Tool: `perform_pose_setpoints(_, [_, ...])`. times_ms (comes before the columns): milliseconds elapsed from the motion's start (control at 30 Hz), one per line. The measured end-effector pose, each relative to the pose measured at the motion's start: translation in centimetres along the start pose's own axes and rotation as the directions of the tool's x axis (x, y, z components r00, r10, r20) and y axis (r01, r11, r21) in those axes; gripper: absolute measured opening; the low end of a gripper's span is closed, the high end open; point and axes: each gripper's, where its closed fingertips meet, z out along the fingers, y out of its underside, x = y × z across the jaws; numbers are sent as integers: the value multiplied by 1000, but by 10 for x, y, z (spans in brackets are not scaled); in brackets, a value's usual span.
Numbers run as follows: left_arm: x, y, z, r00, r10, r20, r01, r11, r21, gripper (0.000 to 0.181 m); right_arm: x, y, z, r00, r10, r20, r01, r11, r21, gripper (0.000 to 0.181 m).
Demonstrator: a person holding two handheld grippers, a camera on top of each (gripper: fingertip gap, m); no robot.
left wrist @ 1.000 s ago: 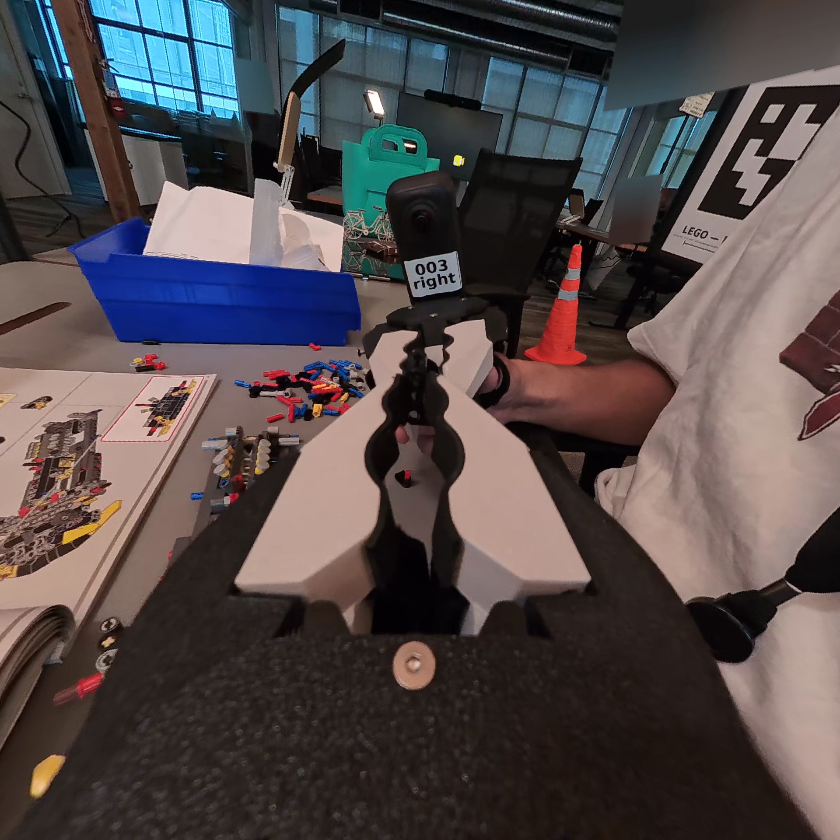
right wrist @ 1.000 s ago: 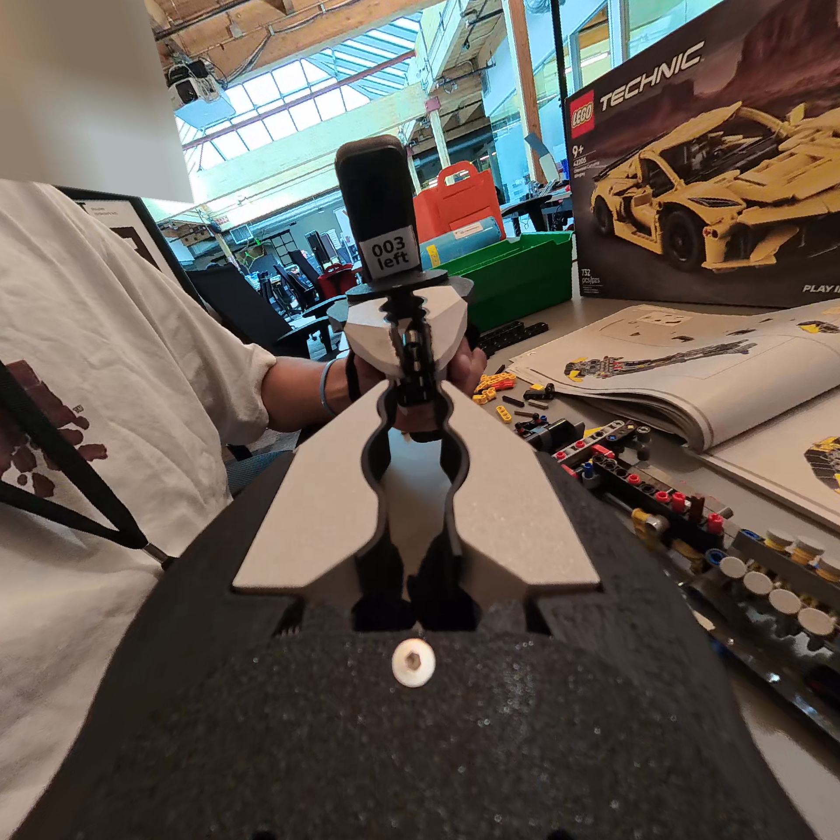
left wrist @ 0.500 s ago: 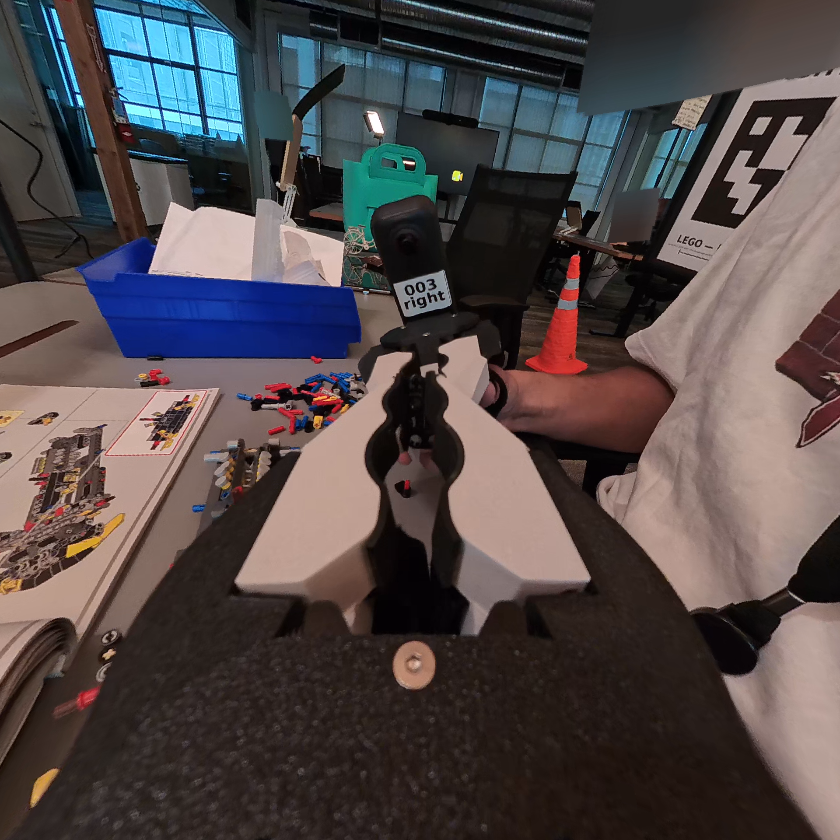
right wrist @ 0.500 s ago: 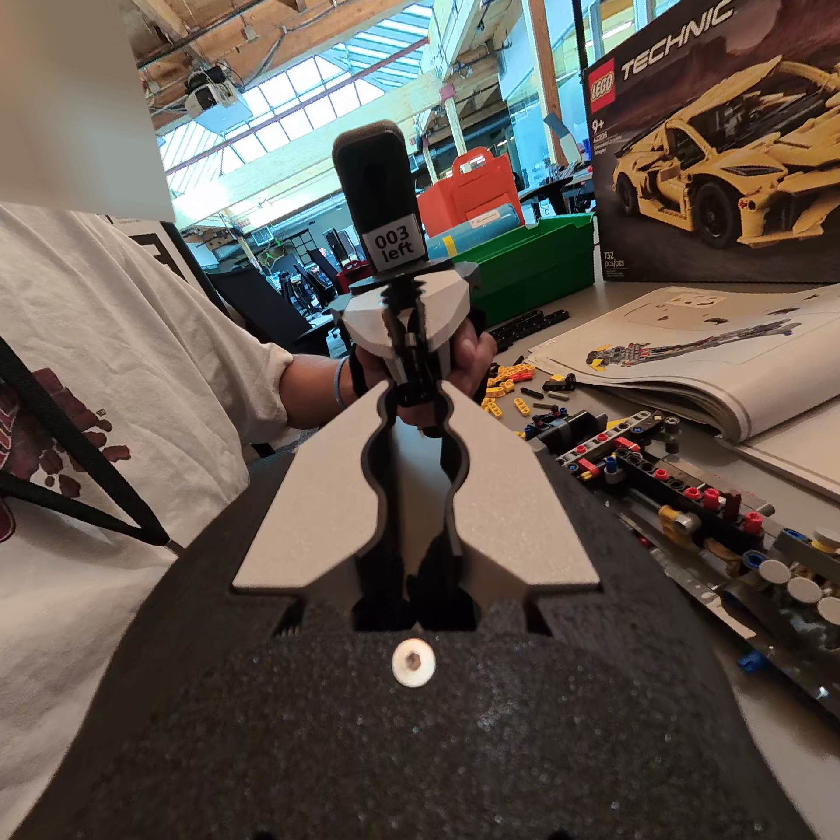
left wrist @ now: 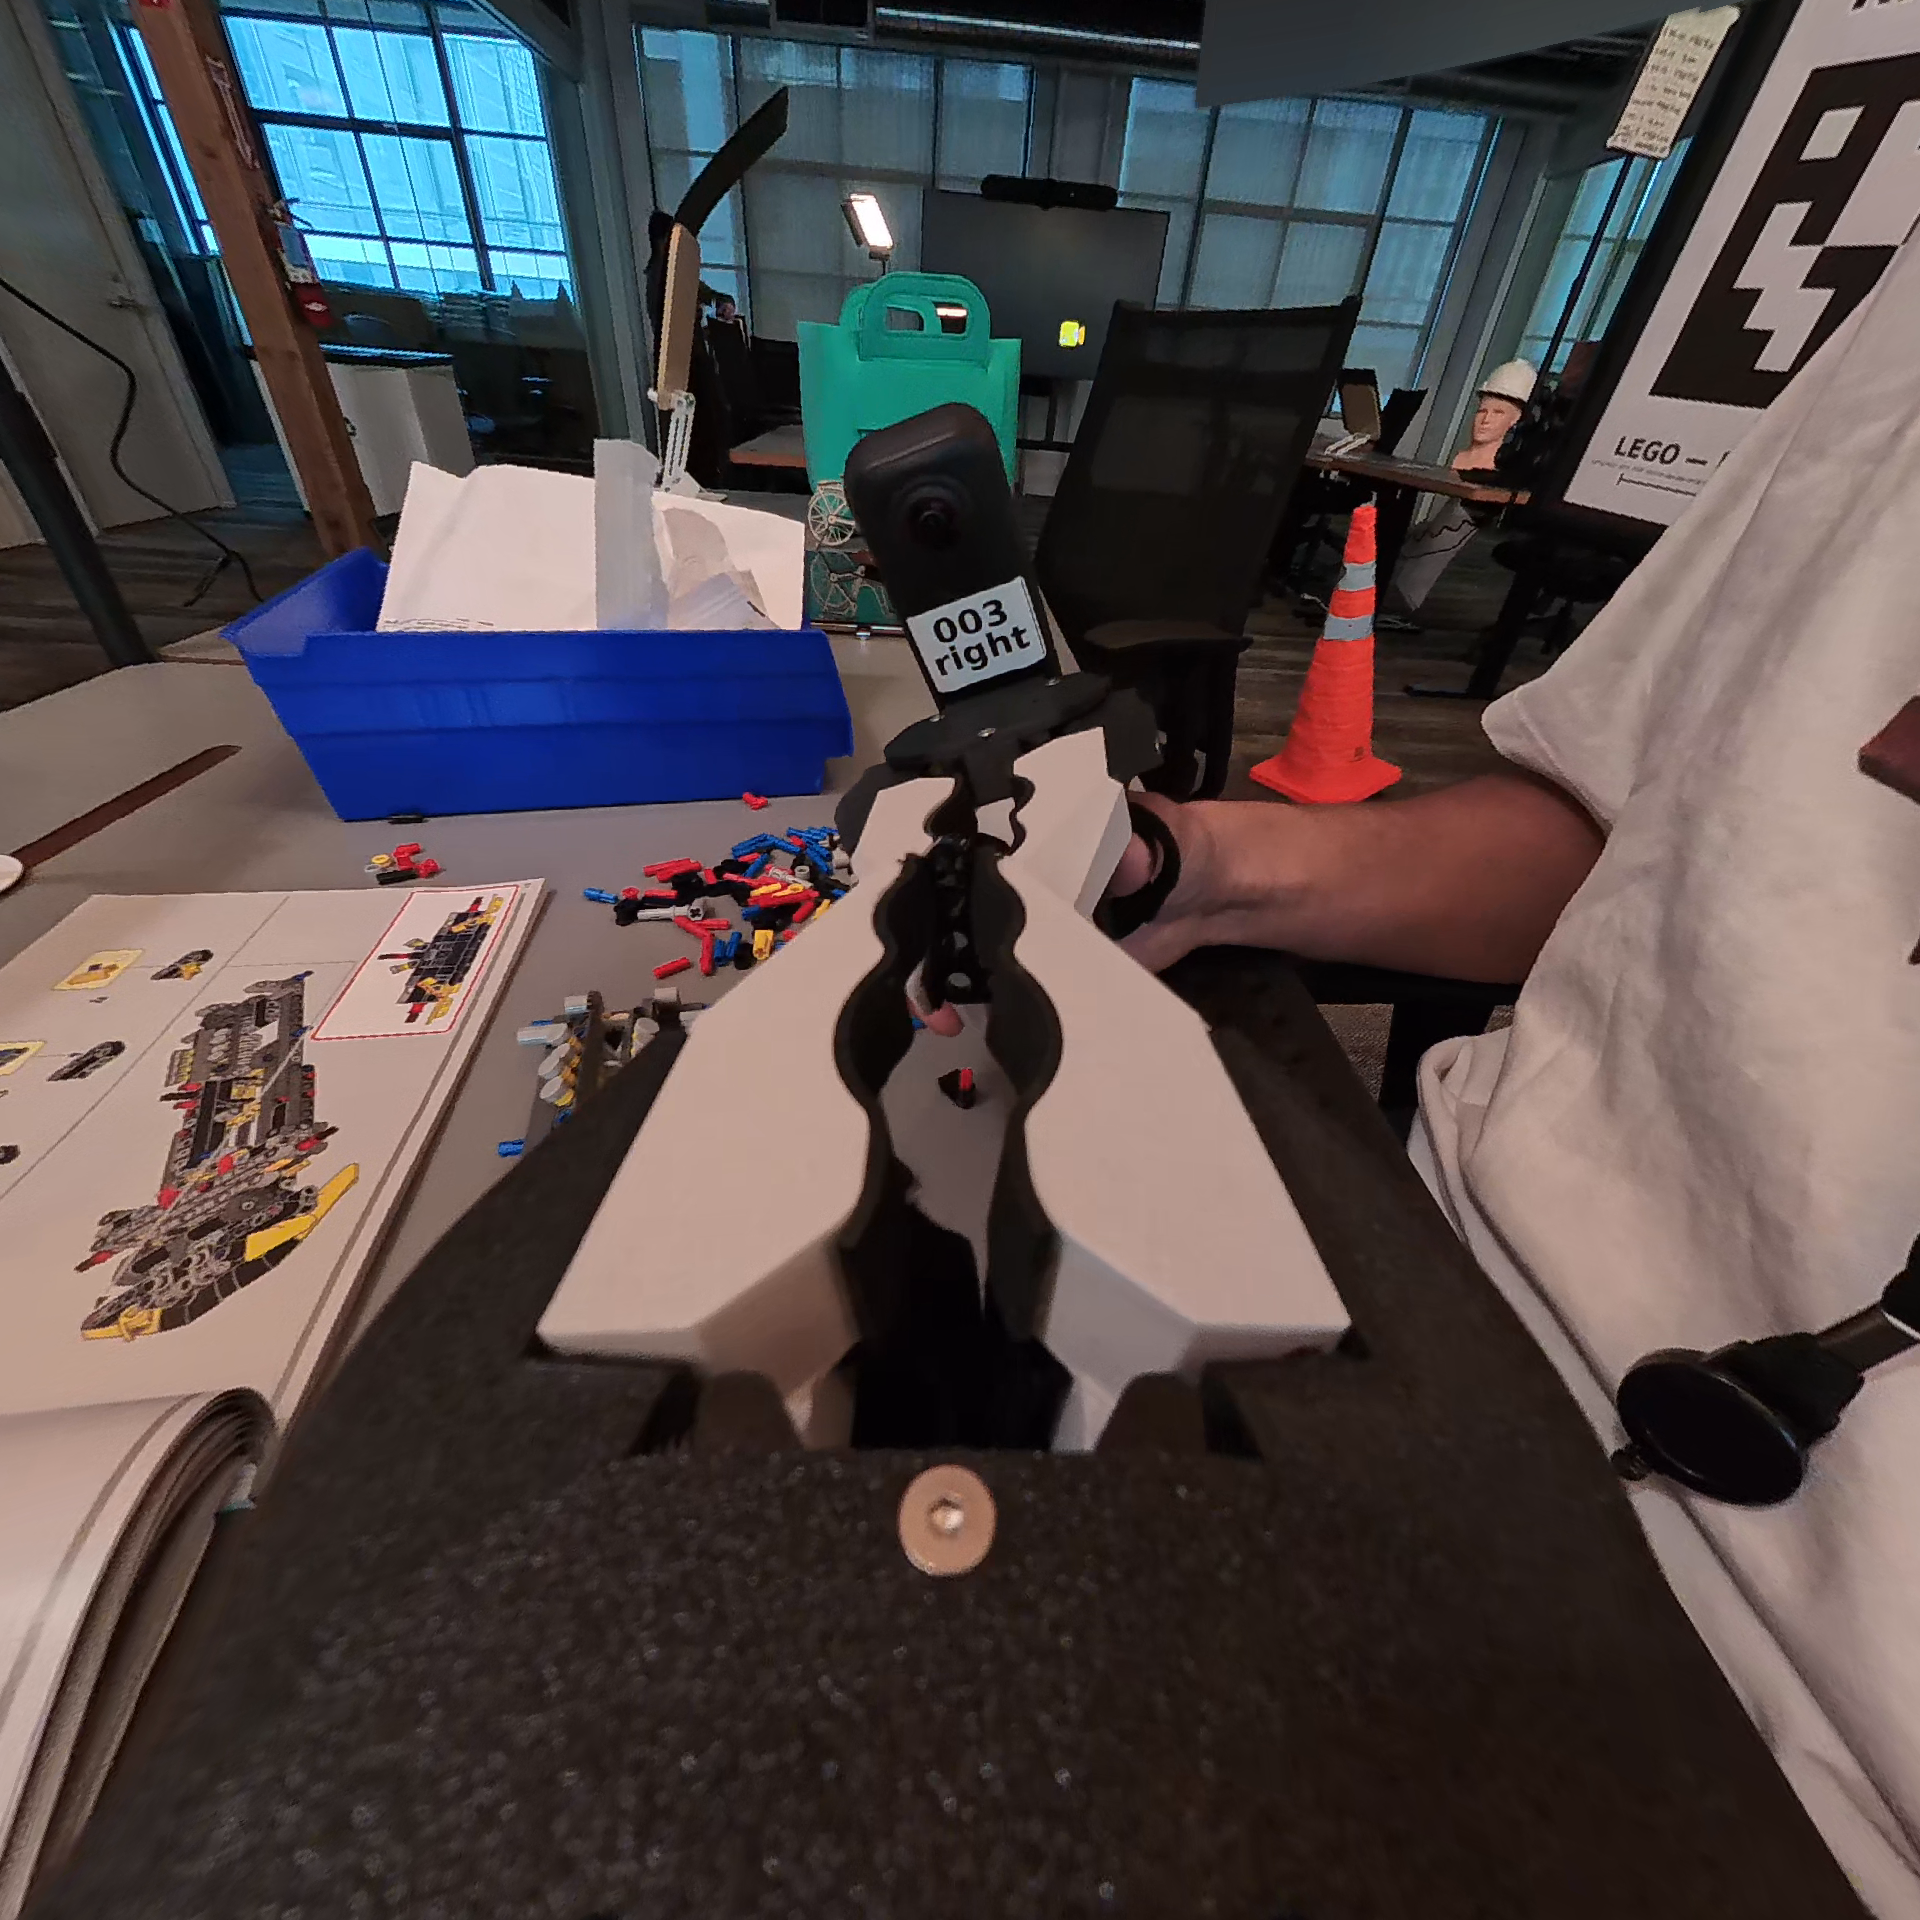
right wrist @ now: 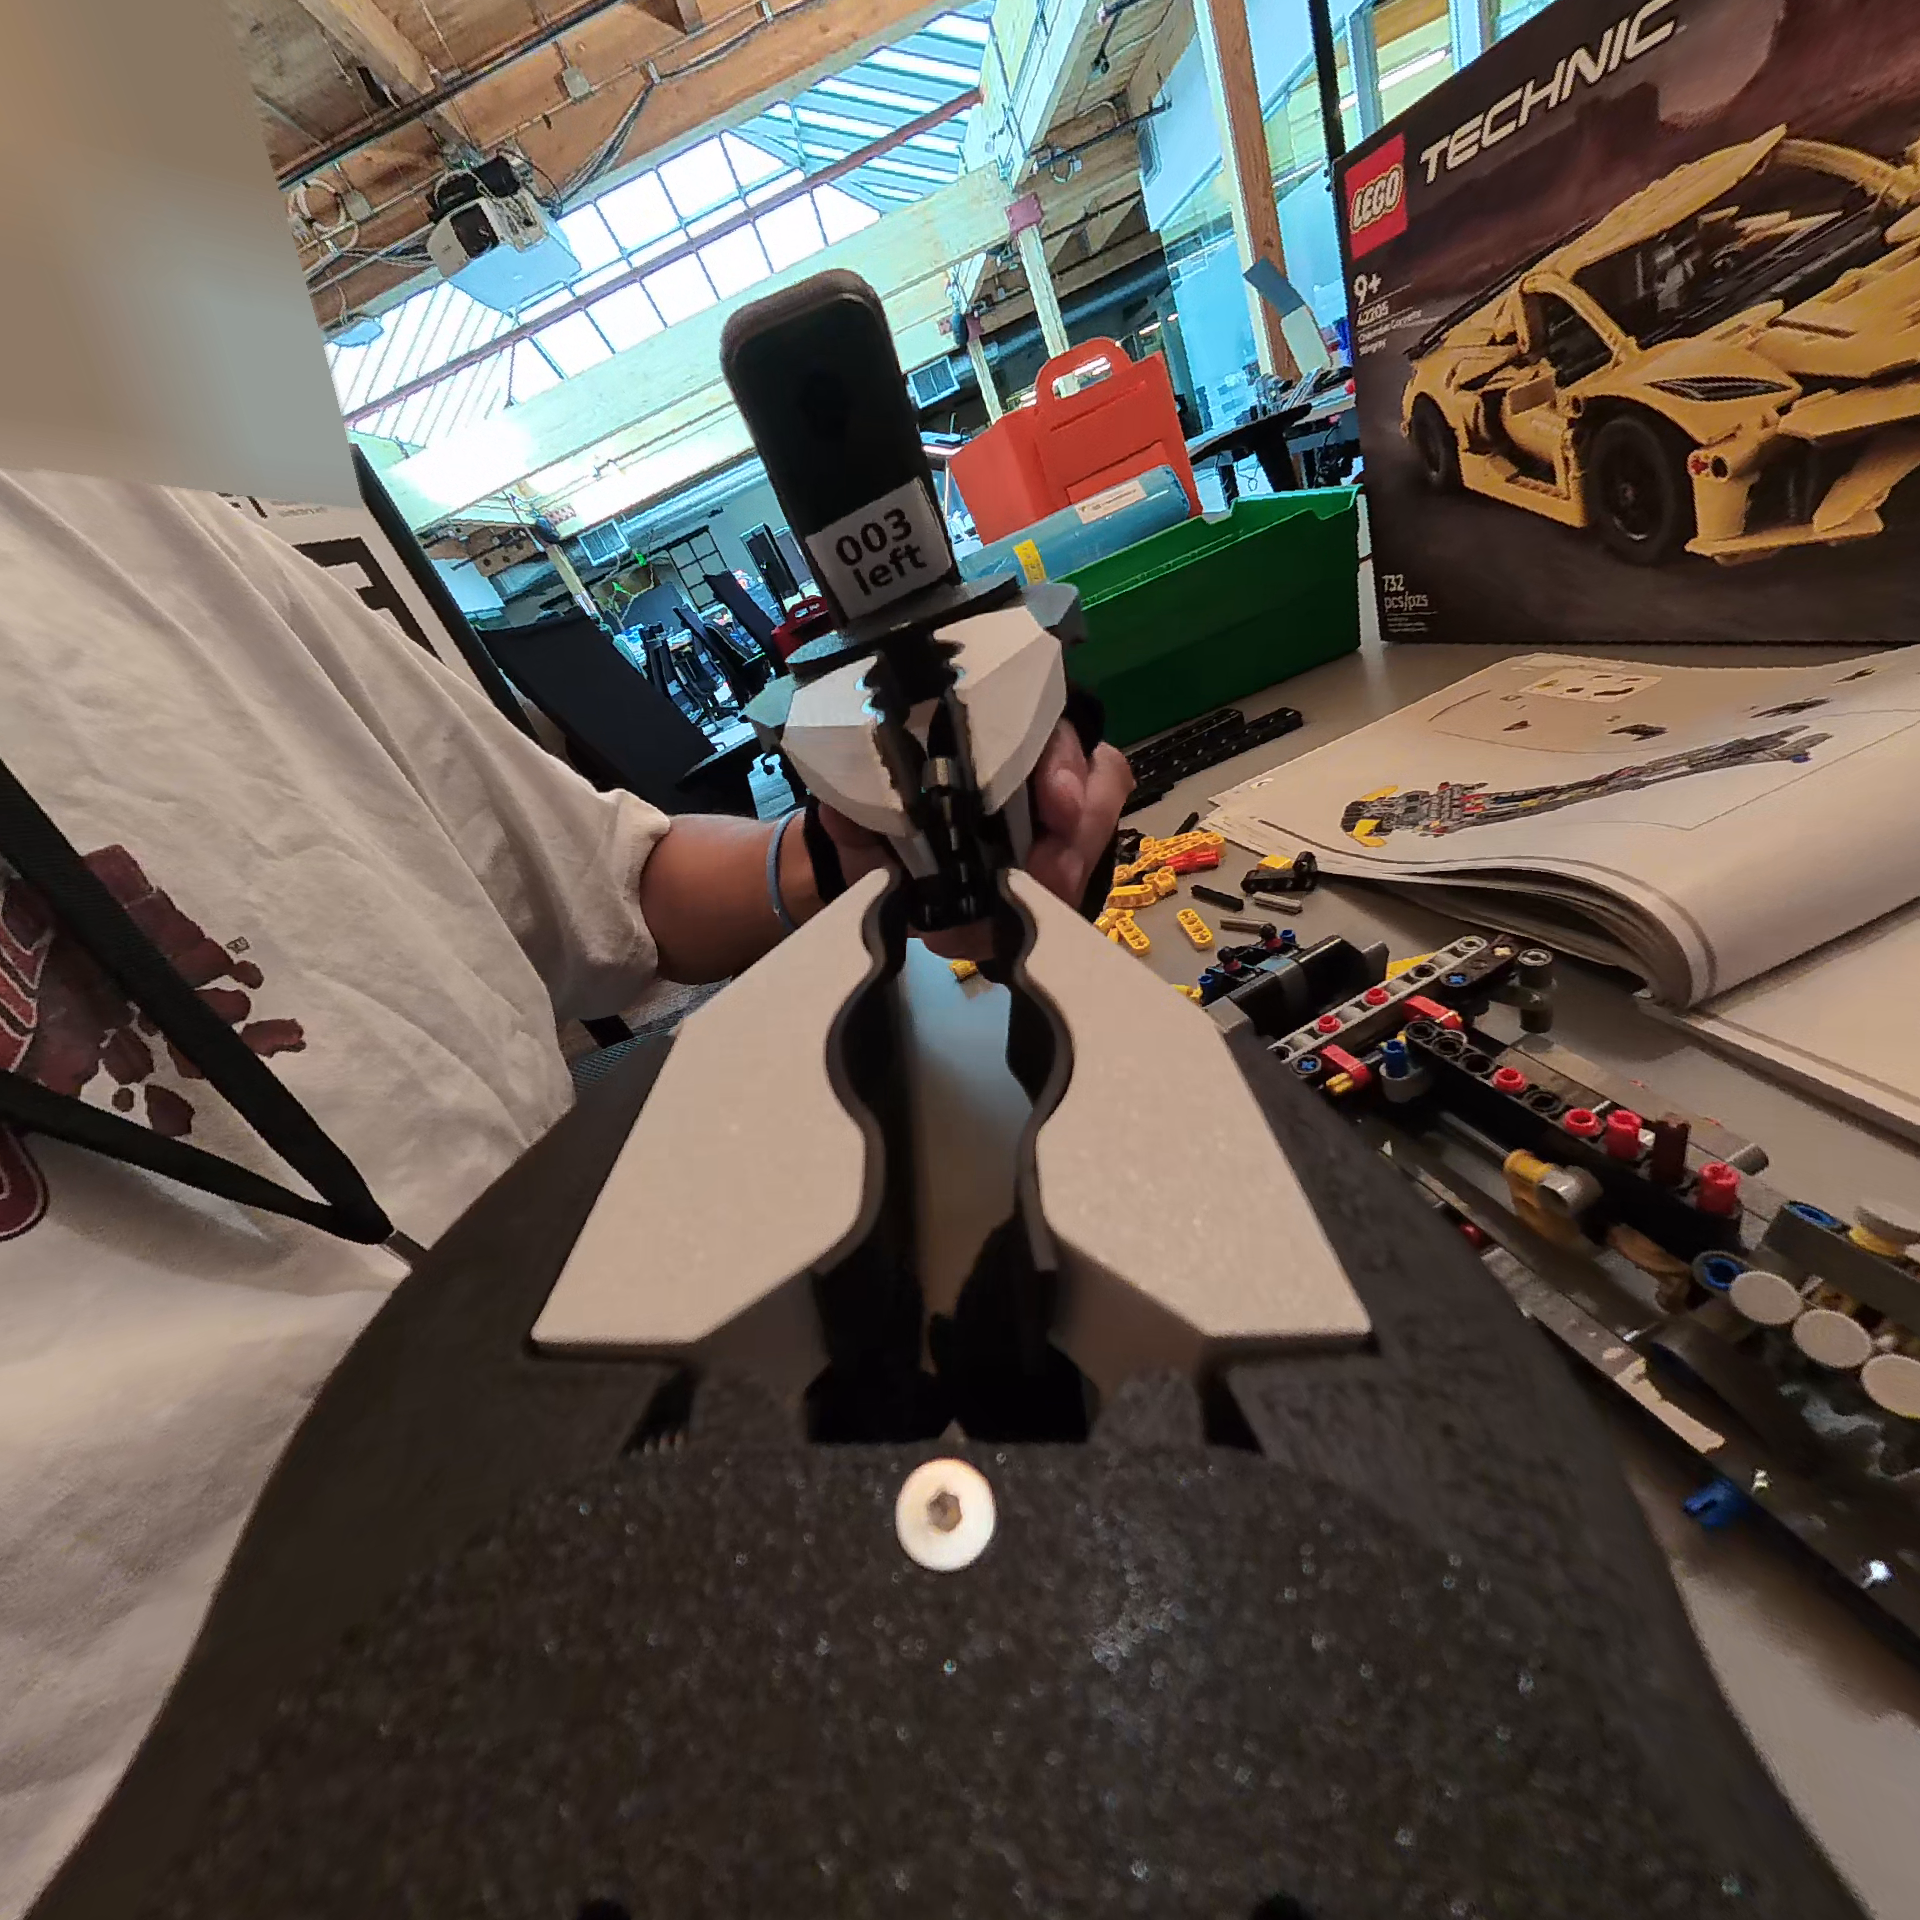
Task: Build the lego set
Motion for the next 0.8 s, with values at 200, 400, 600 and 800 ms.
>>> perform_pose_setpoints(200, [-12, 6, -6, 999, -25, 39, 27, 998, -59, 6, 20, -3, -33, 977, -128, -168, 112, 988, -103, 28])
perform_pose_setpoints(400, [-21, 26, -3, 997, 5, 80, 8, 987, -162, 6, 41, 65, -113, 928, -189, -322, -14, 844, -536, 28])
perform_pose_setpoints(600, [-18, 65, 10, 987, 139, 78, -103, 932, -349, 6, 44, 97, -121, 894, -317, -317, 20, 734, -678, 27])
perform_pose_setpoints(800, [-6, 70, 15, 987, 153, 39, -128, 920, -370, 6, 52, 106, -113, 906, -357, -227, 84, 677, -731, 26])
